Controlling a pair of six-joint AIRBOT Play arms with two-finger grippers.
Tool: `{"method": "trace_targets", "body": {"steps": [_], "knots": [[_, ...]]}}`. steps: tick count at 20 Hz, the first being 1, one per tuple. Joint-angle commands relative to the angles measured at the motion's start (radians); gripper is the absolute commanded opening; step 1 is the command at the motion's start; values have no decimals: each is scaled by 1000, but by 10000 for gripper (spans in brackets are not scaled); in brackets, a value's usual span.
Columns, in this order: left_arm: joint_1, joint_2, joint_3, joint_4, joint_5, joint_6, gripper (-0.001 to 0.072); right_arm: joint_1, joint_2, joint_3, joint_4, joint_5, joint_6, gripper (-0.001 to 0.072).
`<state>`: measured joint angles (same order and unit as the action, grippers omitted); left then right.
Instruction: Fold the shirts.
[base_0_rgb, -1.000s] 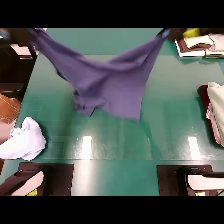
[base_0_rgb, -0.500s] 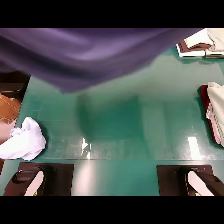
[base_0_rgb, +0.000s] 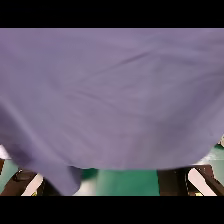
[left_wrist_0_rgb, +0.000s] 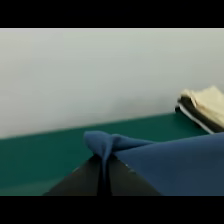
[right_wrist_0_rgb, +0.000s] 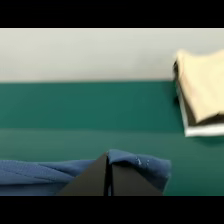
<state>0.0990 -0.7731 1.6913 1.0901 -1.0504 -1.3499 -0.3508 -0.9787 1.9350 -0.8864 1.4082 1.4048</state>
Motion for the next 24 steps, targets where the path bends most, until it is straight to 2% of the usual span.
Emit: {"method": "trace_targets", "body": {"steps": [1, 4, 6, 7, 8, 12, 15, 16, 17, 18, 20, 21, 24], "knots": [[1, -177, -153, -50, -126, -11, 27, 182, -192, -51, -135, 83, 43, 14], [1, -372, -281, -49, -105, -8, 27, 334, -370, -192, -251, 56, 53, 14], [1, -516, -299, -50, -100, 5, 27, 374, -501, -252, -264, -31, 55, 14], [1, -581, -299, -51, -78, 38, 27, 381, -557, -253, -262, -75, 59, 14], [1, -629, -299, -52, -37, 69, 27, 380, -612, -235, -255, -103, 61, 14], [1, -717, -294, -51, 166, 76, 28, 380, -777, -61, -209, -135, 61, 15], [2, -716, -272, -39, 196, 75, 30, 379, -827, 63, -206, -130, 61, 19], [2, -716, -254, -34, 172, 75, 182, 378, -835, 98, -206, -106, 61, 131], [2, -716, -229, -32, 132, 74, 525, 372, -833, 119, -205, -80, 61, 389], [11, -713, -200, -31, 75, 63, 620, 364, -821, 121, -205, -50, 61, 416], [45, -692, -163, -10, -71, 49, 605, 341, -762, 61, -205, -1, 55, 399], [66, -666, -174, 12, -134, 22, 604, 330, -718, 0, -205, 5, 42, 339], [114, -536, -348, 66, -189, -13, 605, 297, -552, -259, -204, 6, 15, 322]]}}
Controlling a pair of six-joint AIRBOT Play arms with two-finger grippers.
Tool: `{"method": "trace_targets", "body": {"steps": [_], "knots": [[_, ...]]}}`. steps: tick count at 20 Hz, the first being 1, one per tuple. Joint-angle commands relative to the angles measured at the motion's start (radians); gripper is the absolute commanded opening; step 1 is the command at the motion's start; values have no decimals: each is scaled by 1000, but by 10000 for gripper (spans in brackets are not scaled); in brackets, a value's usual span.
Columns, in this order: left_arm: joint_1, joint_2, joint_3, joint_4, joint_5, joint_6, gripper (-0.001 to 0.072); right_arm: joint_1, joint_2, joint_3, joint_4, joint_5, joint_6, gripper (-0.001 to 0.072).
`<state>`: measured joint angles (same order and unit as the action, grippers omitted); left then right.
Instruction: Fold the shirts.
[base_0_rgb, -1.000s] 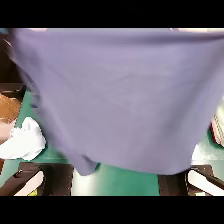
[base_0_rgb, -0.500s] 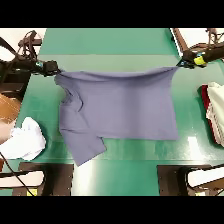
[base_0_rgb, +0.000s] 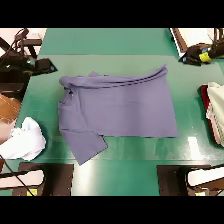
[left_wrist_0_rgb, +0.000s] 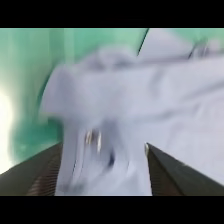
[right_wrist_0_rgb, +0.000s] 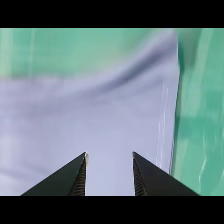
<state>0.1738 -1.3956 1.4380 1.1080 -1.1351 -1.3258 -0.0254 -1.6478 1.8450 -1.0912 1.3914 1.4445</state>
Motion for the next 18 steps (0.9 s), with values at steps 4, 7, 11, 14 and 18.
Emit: {"method": "trace_targets", "body": {"steps": [4, 7, 11, 14, 18], "knots": [[36, 296, -465, 62, -107, -83, 605, -32, 324, -505, 2, -21, -25, 322], [35, 385, -676, 58, -94, -116, 605, -32, 426, -644, 2, -71, -25, 323], [35, 399, -828, 26, -42, -115, 605, -32, 510, -698, 0, -90, -25, 323], [35, 399, -894, -41, 35, -112, 605, -32, 542, -698, 1, -110, -25, 323], [35, 399, -939, -88, 54, -82, 604, -32, 546, -698, 2, -110, -25, 323]]}}
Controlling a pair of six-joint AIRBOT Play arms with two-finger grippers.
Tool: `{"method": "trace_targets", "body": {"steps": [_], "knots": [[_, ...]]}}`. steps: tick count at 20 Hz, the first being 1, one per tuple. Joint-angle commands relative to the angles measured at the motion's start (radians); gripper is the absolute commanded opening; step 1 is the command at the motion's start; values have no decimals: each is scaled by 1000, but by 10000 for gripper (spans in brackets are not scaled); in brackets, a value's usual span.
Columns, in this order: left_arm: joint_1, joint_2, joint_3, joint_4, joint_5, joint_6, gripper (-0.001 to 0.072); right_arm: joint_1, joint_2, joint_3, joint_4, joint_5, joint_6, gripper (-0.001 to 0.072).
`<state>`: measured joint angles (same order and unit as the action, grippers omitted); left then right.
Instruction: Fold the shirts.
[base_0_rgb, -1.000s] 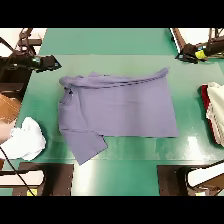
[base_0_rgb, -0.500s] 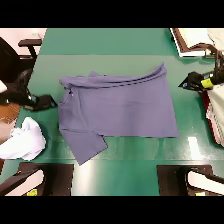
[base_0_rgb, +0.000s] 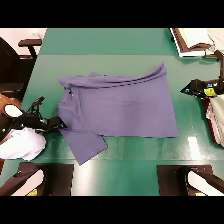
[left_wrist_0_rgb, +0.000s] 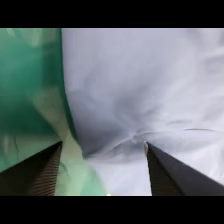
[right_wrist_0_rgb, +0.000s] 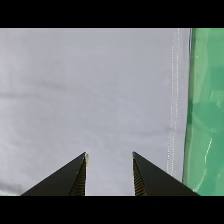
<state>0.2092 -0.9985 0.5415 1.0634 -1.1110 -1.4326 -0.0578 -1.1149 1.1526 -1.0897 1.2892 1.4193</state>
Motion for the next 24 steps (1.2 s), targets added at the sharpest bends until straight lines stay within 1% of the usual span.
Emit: {"method": "trace_targets", "body": {"steps": [1, 2, 4, 5, 8, 11, 12, 13, 16, 18, 20, 23, 24], "knots": [[0, 2, -42, -61, 39, 31, 603, 0, 13, -6, 0, -7, 1, 322], [0, 2, -42, -79, 54, 35, 597, 0, 13, -6, 0, -7, 0, 322], [0, 2, -42, -112, 72, 55, 115, 0, 13, -6, -1, 2, 1, 323], [0, 3, -40, -134, 70, 68, 27, -4, 13, -6, -3, 16, 1, 323], [0, 3, 9, -126, 6, 99, 26, -57, 13, -58, -5, 77, 0, 323], [0, 5, 74, -100, -55, 106, 26, -179, 13, -243, -13, 95, 0, 328], [0, 5, 88, -100, -56, 106, 26, -229, 13, -313, -11, 85, 0, 380], [0, 5, 97, -101, -53, 106, 26, -279, 13, -378, -8, 68, 0, 451], [0, 5, 101, -102, -36, 105, 26, -370, 13, -521, -1, 21, 0, 448], [0, 5, 102, -102, -27, 105, 26, -374, 13, -584, 2, -5, 0, 447], [0, 5, 101, -103, -23, 104, 26, -346, 13, -623, 43, -45, 0, 446], [0, 5, 101, -104, -24, 105, 26, -265, -2, -634, 78, -90, 0, 444], [0, 5, 102, -105, -24, 105, 26, -236, -23, -623, 77, -84, 0, 424]]}}
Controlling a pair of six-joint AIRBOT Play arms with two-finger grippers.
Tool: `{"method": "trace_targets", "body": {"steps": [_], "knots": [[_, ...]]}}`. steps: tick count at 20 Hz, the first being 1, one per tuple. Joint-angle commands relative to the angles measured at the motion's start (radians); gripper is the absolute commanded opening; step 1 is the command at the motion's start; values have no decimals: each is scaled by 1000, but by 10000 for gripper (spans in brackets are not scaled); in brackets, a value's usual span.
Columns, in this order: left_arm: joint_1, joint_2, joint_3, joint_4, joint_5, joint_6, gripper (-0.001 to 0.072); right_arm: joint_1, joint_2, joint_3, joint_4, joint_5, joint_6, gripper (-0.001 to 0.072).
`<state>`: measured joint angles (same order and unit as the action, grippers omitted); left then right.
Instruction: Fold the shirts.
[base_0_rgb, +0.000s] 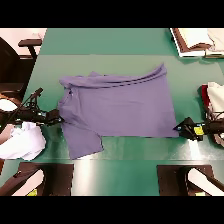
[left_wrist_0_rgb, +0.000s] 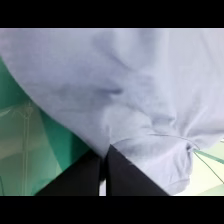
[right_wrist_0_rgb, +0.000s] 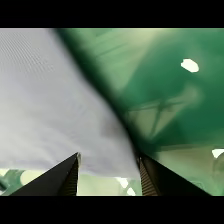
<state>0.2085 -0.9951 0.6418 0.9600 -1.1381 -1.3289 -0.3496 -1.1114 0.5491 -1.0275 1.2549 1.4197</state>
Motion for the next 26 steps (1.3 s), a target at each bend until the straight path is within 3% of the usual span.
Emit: {"method": "trace_targets", "body": {"steps": [1, 4, 5, 10, 16, 21, 26], "knots": [[1, 1, 2, -2, 1, 0, 26, 87, -51, -3, 15, -39, 0, 331], [1, 4, 19, 6, -26, 2, 25, 173, -87, 68, 11, -21, -20, 40], [1, 24, 34, 8, -23, 1, 24, 198, -75, 98, 10, -16, -23, 17], [1, 225, 255, 27, -45, -45, 26, 235, 129, 335, 4, -16, -23, 16], [1, 302, 856, 27, -79, -70, 26, 234, 343, 832, -25, -67, -24, 16], [1, 302, 1302, 28, -50, -118, 26, 233, 403, 1189, -175, -42, -21, 16], [1, 302, 1501, 27, -5, -165, 25, 233, 362, 1408, -231, 106, -2, 16]]}}
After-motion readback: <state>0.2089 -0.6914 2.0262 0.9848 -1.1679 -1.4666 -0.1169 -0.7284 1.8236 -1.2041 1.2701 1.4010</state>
